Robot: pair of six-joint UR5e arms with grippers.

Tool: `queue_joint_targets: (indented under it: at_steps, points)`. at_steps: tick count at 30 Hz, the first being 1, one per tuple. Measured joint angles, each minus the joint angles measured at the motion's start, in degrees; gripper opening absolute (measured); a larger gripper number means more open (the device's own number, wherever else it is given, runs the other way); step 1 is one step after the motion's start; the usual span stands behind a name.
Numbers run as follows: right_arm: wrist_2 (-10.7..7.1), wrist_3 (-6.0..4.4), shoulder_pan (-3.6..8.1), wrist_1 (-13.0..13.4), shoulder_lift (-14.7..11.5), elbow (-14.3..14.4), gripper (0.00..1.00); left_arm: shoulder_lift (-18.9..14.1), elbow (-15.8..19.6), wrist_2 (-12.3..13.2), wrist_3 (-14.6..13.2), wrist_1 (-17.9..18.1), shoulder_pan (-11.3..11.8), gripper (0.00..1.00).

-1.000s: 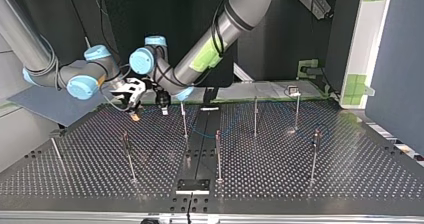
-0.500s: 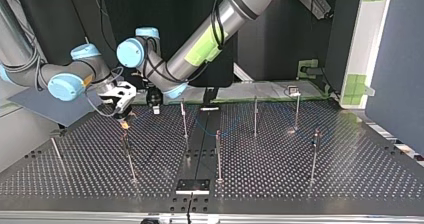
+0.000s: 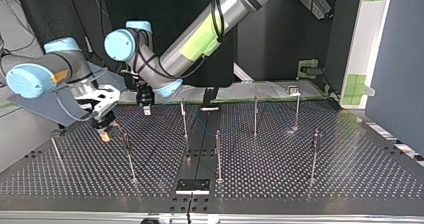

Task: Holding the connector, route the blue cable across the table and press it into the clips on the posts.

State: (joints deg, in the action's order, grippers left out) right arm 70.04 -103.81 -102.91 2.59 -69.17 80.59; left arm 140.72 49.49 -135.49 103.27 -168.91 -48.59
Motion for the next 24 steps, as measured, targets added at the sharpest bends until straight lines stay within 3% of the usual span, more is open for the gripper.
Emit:
queue_joint_targets:
  at_steps: [7,24]
  points:
    - [0.0,-0.03,0.26,-1.0,-3.4,-0.4,0.0,-1.5,0.0,-0.3,0.0,0.1,0.0,0.0]
    - [-0.02,-0.35,0.49,-1.2,-3.8,-0.3,0.0,-4.5,0.0,-1.0,1.4,0.0,2.1,0.0]
